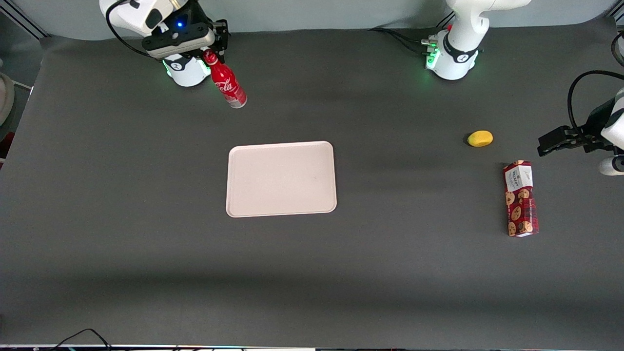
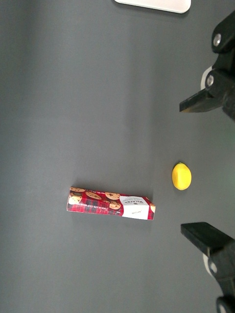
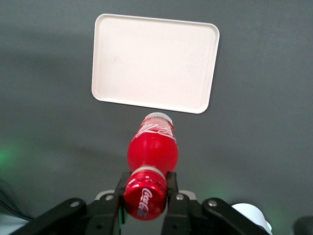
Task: Place coke bottle on tray
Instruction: 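Lift the bottle and carry it over the white tray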
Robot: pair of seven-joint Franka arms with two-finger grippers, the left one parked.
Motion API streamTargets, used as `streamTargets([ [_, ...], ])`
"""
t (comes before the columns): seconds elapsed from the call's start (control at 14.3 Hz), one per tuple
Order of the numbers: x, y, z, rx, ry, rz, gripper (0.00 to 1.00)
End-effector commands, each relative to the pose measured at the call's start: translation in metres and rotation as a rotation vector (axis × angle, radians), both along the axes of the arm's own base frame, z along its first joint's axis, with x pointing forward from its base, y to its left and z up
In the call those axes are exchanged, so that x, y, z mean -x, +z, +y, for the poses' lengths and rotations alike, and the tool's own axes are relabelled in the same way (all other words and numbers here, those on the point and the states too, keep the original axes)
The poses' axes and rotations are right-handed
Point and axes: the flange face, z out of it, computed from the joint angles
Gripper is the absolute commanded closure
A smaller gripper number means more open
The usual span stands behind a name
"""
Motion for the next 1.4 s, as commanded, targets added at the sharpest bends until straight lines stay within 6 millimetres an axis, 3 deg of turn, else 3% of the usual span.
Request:
streamTargets([
  [0.0,-0.057,-0.011,0.002,0.048,0.013,0.007,1.0],
  [0.28,-0.144,-0.058,-0.017,0.01,-0.062,-0.031,1.0],
  [0.63,-0.205,-0.143,-0.017,0.021,-0.082,-0.071,1.0],
  [0.98,-0.226,-0.215,-0.025,0.049,-0.091,0.006,1.0],
  [1.19,-0.212,-0.257,-0.027,0.059,-0.088,0.009,1.0],
  [1.33,-0.207,-0.273,-0.032,0.062,-0.094,0.015,1.0],
])
